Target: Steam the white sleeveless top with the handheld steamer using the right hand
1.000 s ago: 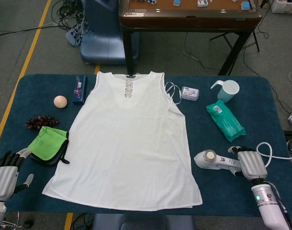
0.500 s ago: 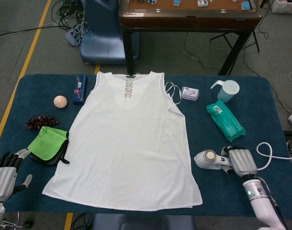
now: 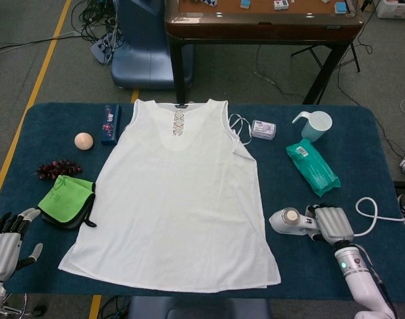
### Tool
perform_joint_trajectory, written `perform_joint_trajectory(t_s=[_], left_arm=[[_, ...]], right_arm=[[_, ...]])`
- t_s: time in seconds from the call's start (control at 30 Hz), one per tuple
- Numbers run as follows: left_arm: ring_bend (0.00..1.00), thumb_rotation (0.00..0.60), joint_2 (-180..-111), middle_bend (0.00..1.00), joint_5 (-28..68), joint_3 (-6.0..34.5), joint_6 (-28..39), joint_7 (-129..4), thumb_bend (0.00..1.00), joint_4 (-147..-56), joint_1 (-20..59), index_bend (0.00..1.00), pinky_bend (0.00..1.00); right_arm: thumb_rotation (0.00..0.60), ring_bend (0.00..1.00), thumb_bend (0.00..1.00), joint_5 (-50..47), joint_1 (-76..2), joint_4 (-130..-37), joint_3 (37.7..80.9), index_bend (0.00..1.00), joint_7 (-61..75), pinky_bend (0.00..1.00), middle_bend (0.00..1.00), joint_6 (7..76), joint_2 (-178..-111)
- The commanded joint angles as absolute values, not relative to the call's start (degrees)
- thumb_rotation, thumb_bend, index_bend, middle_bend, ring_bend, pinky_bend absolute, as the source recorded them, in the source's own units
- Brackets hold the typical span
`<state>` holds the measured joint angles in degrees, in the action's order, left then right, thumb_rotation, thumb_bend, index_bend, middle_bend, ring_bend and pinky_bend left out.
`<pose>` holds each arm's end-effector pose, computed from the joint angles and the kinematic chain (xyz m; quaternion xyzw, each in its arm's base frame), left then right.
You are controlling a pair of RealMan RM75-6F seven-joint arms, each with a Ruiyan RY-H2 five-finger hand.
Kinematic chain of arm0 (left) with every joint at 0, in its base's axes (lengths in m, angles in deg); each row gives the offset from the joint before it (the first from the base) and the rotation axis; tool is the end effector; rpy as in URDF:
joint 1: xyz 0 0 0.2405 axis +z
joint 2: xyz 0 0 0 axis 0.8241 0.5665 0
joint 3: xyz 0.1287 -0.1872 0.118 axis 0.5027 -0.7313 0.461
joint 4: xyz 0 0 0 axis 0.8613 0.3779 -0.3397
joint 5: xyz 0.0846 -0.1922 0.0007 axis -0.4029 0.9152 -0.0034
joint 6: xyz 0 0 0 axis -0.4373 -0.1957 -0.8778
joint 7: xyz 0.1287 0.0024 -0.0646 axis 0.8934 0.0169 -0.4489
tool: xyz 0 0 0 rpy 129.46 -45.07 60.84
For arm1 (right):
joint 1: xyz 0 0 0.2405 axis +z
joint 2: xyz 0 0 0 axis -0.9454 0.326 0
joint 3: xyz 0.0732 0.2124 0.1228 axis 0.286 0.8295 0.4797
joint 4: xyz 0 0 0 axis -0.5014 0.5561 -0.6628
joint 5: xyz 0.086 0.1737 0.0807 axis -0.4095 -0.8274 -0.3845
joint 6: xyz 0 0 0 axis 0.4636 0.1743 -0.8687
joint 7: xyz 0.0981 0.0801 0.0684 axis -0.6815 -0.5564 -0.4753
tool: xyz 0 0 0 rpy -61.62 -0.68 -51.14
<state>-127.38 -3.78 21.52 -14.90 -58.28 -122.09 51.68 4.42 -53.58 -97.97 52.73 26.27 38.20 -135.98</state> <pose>-0.3160 0.1681 0.1499 -0.6056 -0.3883 -0.3509 0.5994 -0.3111 -0.2384 0.0606 0.6773 -0.4508 0.2349 0.5319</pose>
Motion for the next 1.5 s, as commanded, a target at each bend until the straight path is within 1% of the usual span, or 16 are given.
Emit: perform_joint_trajectory(t_s=[0.03,0.23,0.3,0.37,0.53,0.63,0.97,1.27,1.37,1.43,1.5], left_arm=[[0.15,0.600,-127.4,0.14,-3.8,21.5,-14.9,-58.2,0.29,-122.1,51.7,0.13,0.05],[0.15,0.600,-127.5,0.14,-3.8,21.5,-14.7,-57.9,0.29,-122.3,51.6,0.13,0.05],[0.15,0.600,-127.5,0.14,-3.8,21.5,-14.7,-57.8,0.29,-122.3,51.6,0.13,0.05],[0.15,0.600,-127.5,0.14,-3.7,21.5,-14.8,-57.8,0.29,-122.3,51.7,0.13,0.05],[0.15,0.600,-127.6,0.14,-3.6,21.5,-14.8,-57.7,0.29,-122.3,51.8,0.13,0.05],[0.15,0.600,-127.6,0.14,-3.6,21.5,-14.8,-57.6,0.29,-122.3,51.8,0.13,0.05],[0.15,0.600,-127.4,0.14,-3.3,21.6,-14.3,-56.6,0.29,-123.2,51.7,0.14,0.05],[0.15,0.600,-127.3,0.14,-3.1,21.5,-14.1,-55.6,0.29,-123.7,51.6,0.14,0.05],[0.15,0.600,-127.3,0.14,-3.1,21.5,-13.9,-55.4,0.29,-123.9,51.5,0.14,0.05],[0.15,0.600,-127.3,0.14,-3.0,21.5,-13.7,-55.2,0.29,-124.0,51.4,0.14,0.05],[0.15,0.600,-127.3,0.14,-2.9,21.5,-13.6,-55.0,0.29,-124.1,51.4,0.14,0.05]], right_arm=[[0.600,0.31,0.39,4.6,-53.5,-97.5,52.5,0.47,25.6,0.35,0.45,38.2,-136.1],[0.600,0.34,0.47,6.1,-53.7,-96.4,52.2,0.50,23.3,0.35,0.49,39.0,-136.6],[0.600,0.35,0.48,6.6,-53.7,-96.2,52.1,0.51,22.6,0.35,0.49,39.1,-136.7],[0.600,0.36,0.48,7.0,-53.7,-96.0,51.9,0.52,22.1,0.37,0.50,39.1,-136.7],[0.600,0.39,0.56,8.2,-53.9,-95.1,51.7,0.54,20.0,0.41,0.52,39.5,-137.0],[0.600,0.42,0.57,9.3,-54.1,-94.1,51.6,0.56,18.0,0.44,0.54,40.2,-137.5],[0.600,0.46,0.57,12.0,-54.3,-92.0,51.4,0.56,14.4,0.45,0.58,41.3,-137.6],[0.600,0.59,0.57,14.3,-54.6,-89.5,52.0,0.58,12.3,0.50,0.68,44.1,-138.4],[0.600,0.63,0.57,14.9,-54.6,-88.9,52.2,0.61,11.6,0.50,0.70,44.8,-138.6],[0.600,0.66,0.57,15.5,-54.6,-88.3,52.3,0.64,10.9,0.53,0.73,45.4,-138.9],[0.600,0.68,0.57,16.2,-54.6,-87.7,52.2,0.65,9.9,0.54,0.75,45.9,-139.2]])
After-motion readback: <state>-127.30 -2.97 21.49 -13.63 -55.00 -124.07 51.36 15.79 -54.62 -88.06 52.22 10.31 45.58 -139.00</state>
